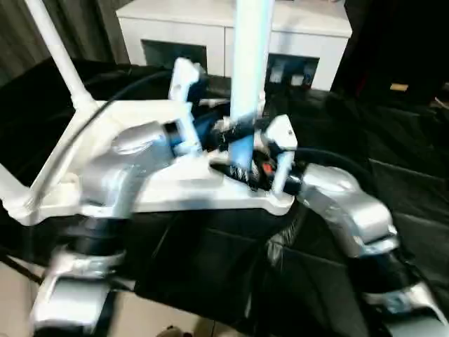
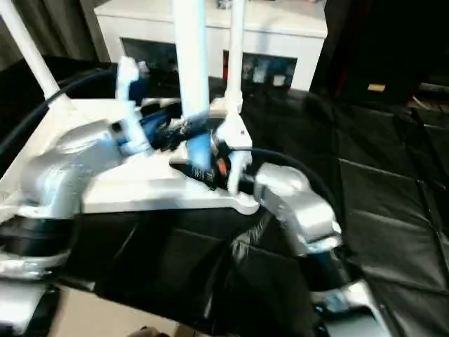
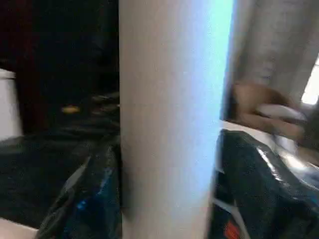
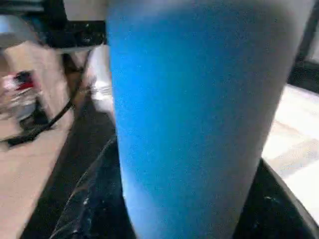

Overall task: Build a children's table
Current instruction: Insert table leg to table base

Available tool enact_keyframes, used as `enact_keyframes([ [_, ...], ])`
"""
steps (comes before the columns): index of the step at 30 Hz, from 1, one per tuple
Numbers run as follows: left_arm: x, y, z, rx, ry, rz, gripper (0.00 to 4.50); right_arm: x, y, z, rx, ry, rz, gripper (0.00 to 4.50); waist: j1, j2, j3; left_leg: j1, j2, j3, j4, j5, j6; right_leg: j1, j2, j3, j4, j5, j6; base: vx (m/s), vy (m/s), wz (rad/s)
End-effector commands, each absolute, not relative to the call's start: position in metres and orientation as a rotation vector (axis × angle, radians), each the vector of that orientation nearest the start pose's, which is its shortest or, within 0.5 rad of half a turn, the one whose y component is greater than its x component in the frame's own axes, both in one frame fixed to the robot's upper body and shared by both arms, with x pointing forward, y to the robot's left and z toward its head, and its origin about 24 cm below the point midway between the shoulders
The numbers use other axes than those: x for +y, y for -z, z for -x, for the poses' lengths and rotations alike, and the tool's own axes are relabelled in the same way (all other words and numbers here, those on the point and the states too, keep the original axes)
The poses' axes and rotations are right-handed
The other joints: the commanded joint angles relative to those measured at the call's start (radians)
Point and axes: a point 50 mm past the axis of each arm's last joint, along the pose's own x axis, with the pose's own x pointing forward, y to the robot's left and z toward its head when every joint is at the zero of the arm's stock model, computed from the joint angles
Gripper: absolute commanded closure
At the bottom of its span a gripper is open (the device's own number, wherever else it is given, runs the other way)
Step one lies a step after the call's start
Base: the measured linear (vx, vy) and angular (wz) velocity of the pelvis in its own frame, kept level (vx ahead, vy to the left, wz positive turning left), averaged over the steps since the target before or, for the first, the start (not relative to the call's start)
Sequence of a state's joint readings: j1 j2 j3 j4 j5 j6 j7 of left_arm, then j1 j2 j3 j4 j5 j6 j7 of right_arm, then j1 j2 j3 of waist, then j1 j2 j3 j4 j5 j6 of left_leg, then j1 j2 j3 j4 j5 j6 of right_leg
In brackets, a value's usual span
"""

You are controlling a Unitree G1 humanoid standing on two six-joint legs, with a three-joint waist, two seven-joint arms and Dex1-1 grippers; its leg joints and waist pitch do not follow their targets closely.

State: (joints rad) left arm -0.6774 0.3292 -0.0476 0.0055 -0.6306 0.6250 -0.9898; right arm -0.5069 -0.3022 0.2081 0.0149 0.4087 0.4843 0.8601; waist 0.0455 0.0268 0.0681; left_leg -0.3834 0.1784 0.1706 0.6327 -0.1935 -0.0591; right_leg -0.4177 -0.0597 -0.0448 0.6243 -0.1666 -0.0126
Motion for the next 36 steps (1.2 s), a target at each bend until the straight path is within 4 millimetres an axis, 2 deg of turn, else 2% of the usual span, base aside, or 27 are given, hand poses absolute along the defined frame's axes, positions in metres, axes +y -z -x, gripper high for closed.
enact_keyframes([
  [1,0.094,-0.197,-0.305,-0.064,1.427,0.159,1.17,-0.092,-0.137,-0.296,0.084,-1.255,-0.003,2.54,0.003,-0.001,-0.073,0.019,0.038,-0.01,-0.081,-0.21,0.015,0.055,-0.065,0.043,-0.078,-0.287,-0.207,0.0,0.0,0.0],
  [3,0.096,-0.2,-0.308,-0.069,1.426,0.173,1.17,-0.096,-0.138,-0.295,0.094,-1.277,-0.008,2.54,0.006,-0.002,-0.072,0.021,0.036,-0.009,-0.08,-0.222,0.012,0.054,-0.065,0.044,-0.083,-0.313,-0.2,0.0,0.0,0.0],
  [5,0.098,-0.203,-0.311,-0.08,1.409,0.209,1.17,-0.099,-0.138,-0.293,0.107,-1.295,-0.002,2.54,0.007,-0.004,-0.073,0.016,0.036,-0.011,-0.082,-0.212,0.009,0.058,-0.066,0.043,-0.082,-0.321,-0.191,0.0,0.0,0.0],
  [6,0.098,-0.205,-0.314,-0.09,1.391,0.223,1.45,-0.101,-0.137,-0.293,0.116,-1.292,0.008,2.54,0.009,-0.005,-0.075,0.016,0.035,-0.01,-0.08,-0.204,0.009,0.057,-0.066,0.043,-0.082,-0.316,-0.188,0.0,0.0,0.0],
  [11,0.099,-0.204,-0.322,-0.097,1.317,0.214,1.66,-0.103,-0.134,-0.292,0.137,-1.294,0.034,2.54,0.013,-0.006,-0.078,0.011,0.034,-0.011,-0.078,-0.17,0.014,0.062,-0.067,0.042,-0.079,-0.293,-0.186,0.0,0.0,0.0],
  [17,0.096,-0.206,-0.323,-0.125,1.314,0.255,2.2,-0.102,-0.134,-0.292,0.143,-1.304,0.038,2.54,0.015,-0.008,-0.082,0.007,0.035,-0.011,-0.075,-0.126,0.036,0.064,-0.065,0.041,-0.07,-0.201,-0.217,0.0,0.0,0.0],
  [21,0.097,-0.207,-0.323,-0.129,1.318,0.273,2.4,-0.102,-0.134,-0.293,0.136,-1.296,0.049,2.54,0.015,-0.007,-0.08,0.011,0.037,-0.01,-0.075,-0.143,0.037,0.062,-0.066,0.04,-0.072,-0.216,-0.223,0.0,0.0,0.0],
  [22,0.097,-0.207,-0.323,-0.129,1.314,0.269,2.58,-0.102,-0.135,-0.294,0.131,-1.289,0.055,2.54,0.015,-0.008,-0.08,0.011,0.037,-0.01,-0.075,-0.15,0.035,0.062,-0.066,0.041,-0.074,-0.227,-0.22,0.0,0.0,0.0],
  [24,0.099,-0.208,-0.325,-0.129,1.296,0.272,2.61,-0.102,-0.136,-0.298,0.115,-1.256,0.044,2.54,0.014,-0.008,-0.079,0.012,0.037,-0.01,-0.076,-0.159,0.03,0.061,-0.067,0.041,-0.075,-0.25,-0.215,0.0,0.0,0.0],
  [25,0.099,-0.209,-0.326,-0.132,1.276,0.258,2.61,-0.103,-0.137,-0.301,0.099,-1.219,0.031,2.19,0.013,-0.01,-0.078,0.011,0.036,-0.01,-0.077,-0.162,0.028,0.061,-0.068,0.041,-0.078,-0.264,-0.208,0.0,0.0,0.0],
  [27,0.1,-0.209,-0.327,-0.133,1.269,0.245,2.62,-0.104,-0.14,-0.306,0.071,-1.174,0.02,1.84,0.014,-0.01,-0.078,0.012,0.035,-0.01,-0.076,-0.165,0.023,0.059,-0.067,0.041,-0.08,-0.287,-0.199,0.0,0.0,0.0],
  [32,0.099,-0.209,-0.326,-0.127,1.28,0.175,2.65,-0.105,-0.145,-0.309,0.058,-1.131,0.015,1.39,0.012,-0.011,-0.078,0.012,0.036,-0.011,-0.078,-0.158,0.015,0.059,-0.066,0.041,-0.077,-0.284,-0.184,0.0,0.0,0.0],
  [36,0.099,-0.209,-0.324,-0.119,1.305,0.151,2.65,-0.11,-0.15,-0.311,0.093,-1.113,0.021,1.07,0.014,-0.01,-0.08,0.012,0.036,-0.01,-0.077,-0.135,0.02,0.061,-0.066,0.042,-0.072,-0.244,-0.195,0.0,0.0,0.0],
])
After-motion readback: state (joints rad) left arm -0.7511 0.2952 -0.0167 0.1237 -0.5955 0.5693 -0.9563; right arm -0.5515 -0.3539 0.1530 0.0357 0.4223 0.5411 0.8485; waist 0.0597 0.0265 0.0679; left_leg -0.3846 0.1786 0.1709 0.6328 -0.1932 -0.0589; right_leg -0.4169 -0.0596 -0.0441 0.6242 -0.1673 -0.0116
